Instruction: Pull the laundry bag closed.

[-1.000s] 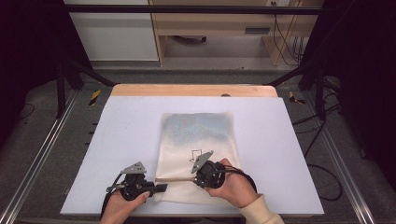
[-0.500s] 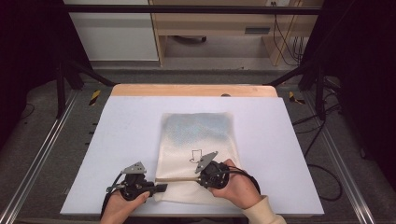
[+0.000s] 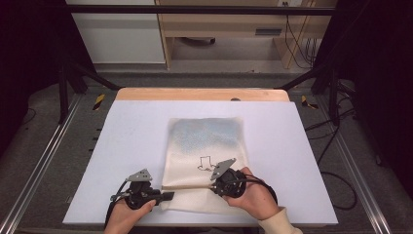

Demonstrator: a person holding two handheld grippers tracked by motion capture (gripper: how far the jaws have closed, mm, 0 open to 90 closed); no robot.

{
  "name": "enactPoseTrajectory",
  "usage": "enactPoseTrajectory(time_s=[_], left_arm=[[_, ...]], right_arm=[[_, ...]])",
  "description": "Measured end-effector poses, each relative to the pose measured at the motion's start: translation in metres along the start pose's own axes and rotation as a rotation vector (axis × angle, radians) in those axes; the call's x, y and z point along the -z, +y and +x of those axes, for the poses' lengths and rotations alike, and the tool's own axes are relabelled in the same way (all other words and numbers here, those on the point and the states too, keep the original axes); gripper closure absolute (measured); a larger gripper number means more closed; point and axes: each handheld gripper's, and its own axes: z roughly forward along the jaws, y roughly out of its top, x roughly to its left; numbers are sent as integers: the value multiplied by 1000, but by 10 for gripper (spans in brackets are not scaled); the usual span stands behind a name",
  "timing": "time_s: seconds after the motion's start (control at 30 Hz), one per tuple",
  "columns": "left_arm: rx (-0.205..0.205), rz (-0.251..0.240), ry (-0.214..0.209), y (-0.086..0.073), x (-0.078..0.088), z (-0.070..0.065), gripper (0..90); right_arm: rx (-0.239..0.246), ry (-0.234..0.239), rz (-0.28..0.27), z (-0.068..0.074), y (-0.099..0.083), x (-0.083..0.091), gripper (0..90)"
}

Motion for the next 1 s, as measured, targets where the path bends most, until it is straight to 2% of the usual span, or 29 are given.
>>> enactPoseTrajectory(time_s=[0.27, 1.0], left_arm=[[2, -3, 0, 0, 0, -1, 833], [1, -3, 0, 0, 1, 0, 833]], right_arm=[[0, -7, 3, -2, -2, 2, 820], [-43, -24, -1, -5, -15, 8, 820]])
